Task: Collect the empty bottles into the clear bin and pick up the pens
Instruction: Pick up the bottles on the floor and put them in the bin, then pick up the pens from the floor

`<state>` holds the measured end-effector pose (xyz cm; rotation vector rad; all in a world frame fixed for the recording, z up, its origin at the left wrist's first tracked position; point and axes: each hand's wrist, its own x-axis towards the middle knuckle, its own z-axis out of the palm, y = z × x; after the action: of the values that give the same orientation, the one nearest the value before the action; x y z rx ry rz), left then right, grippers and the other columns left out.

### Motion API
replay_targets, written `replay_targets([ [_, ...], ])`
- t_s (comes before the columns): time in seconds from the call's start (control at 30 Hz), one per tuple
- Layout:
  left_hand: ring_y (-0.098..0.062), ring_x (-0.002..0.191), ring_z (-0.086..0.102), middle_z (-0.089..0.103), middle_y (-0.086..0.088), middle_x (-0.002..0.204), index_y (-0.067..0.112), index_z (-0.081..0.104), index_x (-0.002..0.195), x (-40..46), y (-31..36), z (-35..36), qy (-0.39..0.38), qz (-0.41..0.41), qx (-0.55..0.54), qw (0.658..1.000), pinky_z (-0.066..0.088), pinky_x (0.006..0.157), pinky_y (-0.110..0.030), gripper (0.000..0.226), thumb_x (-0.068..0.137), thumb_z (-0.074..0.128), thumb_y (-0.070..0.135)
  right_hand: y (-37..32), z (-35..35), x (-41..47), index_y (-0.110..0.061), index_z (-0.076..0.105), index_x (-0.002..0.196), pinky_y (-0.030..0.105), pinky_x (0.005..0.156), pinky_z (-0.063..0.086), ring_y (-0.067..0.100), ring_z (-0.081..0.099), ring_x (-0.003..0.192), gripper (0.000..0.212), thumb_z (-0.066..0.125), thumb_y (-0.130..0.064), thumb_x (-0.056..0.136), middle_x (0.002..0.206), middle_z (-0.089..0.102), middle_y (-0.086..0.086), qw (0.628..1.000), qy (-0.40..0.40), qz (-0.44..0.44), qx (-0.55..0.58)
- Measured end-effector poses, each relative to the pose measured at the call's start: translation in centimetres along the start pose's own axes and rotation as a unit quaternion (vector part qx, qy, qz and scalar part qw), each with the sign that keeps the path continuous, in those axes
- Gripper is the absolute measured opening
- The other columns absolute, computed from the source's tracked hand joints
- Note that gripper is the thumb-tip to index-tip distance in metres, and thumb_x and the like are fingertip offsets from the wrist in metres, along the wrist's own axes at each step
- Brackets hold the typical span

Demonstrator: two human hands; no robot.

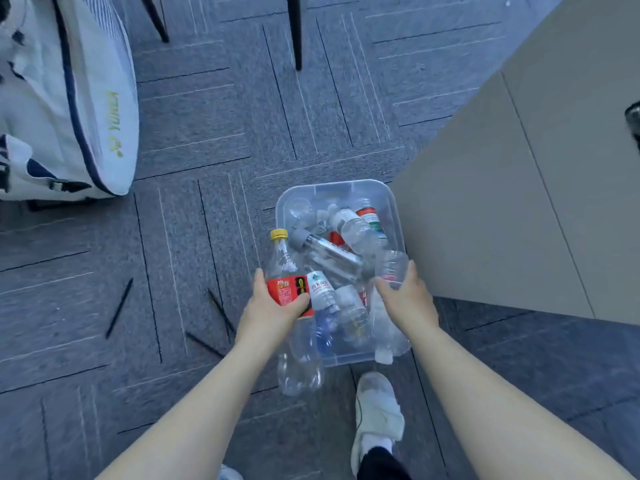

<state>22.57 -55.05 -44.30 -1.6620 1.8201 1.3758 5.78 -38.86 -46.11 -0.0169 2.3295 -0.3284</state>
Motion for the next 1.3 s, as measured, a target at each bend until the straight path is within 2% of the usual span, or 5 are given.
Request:
replay_targets([
  [0.23, -0.022, 0.093, 0.062, 0.066, 0.003, 0.106, 0.032, 0.047, 0.125, -0.3, 4.5, 1.9, -0.010, 0.022, 0.017, 1.000, 0.049, 0.084, -0.037, 0.063, 0.072, 0.066, 0.060, 2.2, -1.8, -3.9, -0.026, 0.031, 0.148, 0.045, 0.093, 0.042, 0.026, 0.040, 0.131, 0.062, 0.048, -0.050, 0.093, 0.149, 0.039, 0.004, 0.996, 0.040, -0.066, 0.038],
  [0.6, -0.037, 0.108, 0.060, 0.061, -0.021, 0.114, 0.006, 0.062, 0.106, 7.7, 10.1, 4.0, -0.034, -0.009, 0.013, 0.999, 0.050, 0.092, -0.043, 0.056, 0.087, 0.044, 0.056, 0.7, -0.8, -5.8, -0.028, 0.053, 0.130, 0.034, 0.092, 0.044, 0.011, 0.050, 0.116, 0.036, 0.051, -0.034, 0.095, 0.131, 0.051, -0.010, 0.986, 0.033, -0.148, 0.074],
  [0.73, -0.030, 0.096, 0.058, 0.065, -0.013, 0.113, 0.007, 0.061, 0.113, 5.2, 6.1, 2.2, 0.005, 0.002, 0.064, 0.998, 0.039, 0.068, -0.034, 0.051, 0.091, 0.041, 0.048, -1.8, 0.1, -6.7, -0.027, 0.053, 0.129, 0.035, 0.091, 0.045, 0.013, 0.049, 0.118, 0.036, 0.050, -0.032, 0.094, 0.132, 0.051, -0.009, 0.981, 0.006, -0.184, 0.059],
  [0.97, -0.024, 0.109, 0.058, 0.062, -0.002, 0.123, 0.021, 0.059, 0.120, 2.4, -0.8, -4.4, 0.038, 0.000, 0.088, 0.995, 0.048, 0.090, -0.036, 0.038, 0.092, 0.045, 0.042, -9.5, 5.1, -10.4, -0.020, 0.053, 0.129, 0.036, 0.087, 0.046, 0.022, 0.055, 0.110, 0.037, 0.045, -0.032, 0.096, 0.119, 0.059, 0.000, 0.959, -0.060, -0.271, -0.058],
  [1.3, -0.023, 0.092, 0.054, 0.050, -0.004, 0.127, 0.019, 0.050, 0.128, 14.8, -23.8, -13.7, 0.101, -0.074, 0.153, 0.980, 0.041, 0.070, -0.034, 0.036, 0.096, 0.043, 0.033, -12.8, 30.5, -6.1, -0.019, 0.041, 0.139, 0.037, 0.070, 0.049, 0.028, 0.055, 0.107, 0.044, 0.042, -0.031, 0.096, 0.126, 0.056, 0.007, 0.955, -0.117, -0.193, -0.194],
])
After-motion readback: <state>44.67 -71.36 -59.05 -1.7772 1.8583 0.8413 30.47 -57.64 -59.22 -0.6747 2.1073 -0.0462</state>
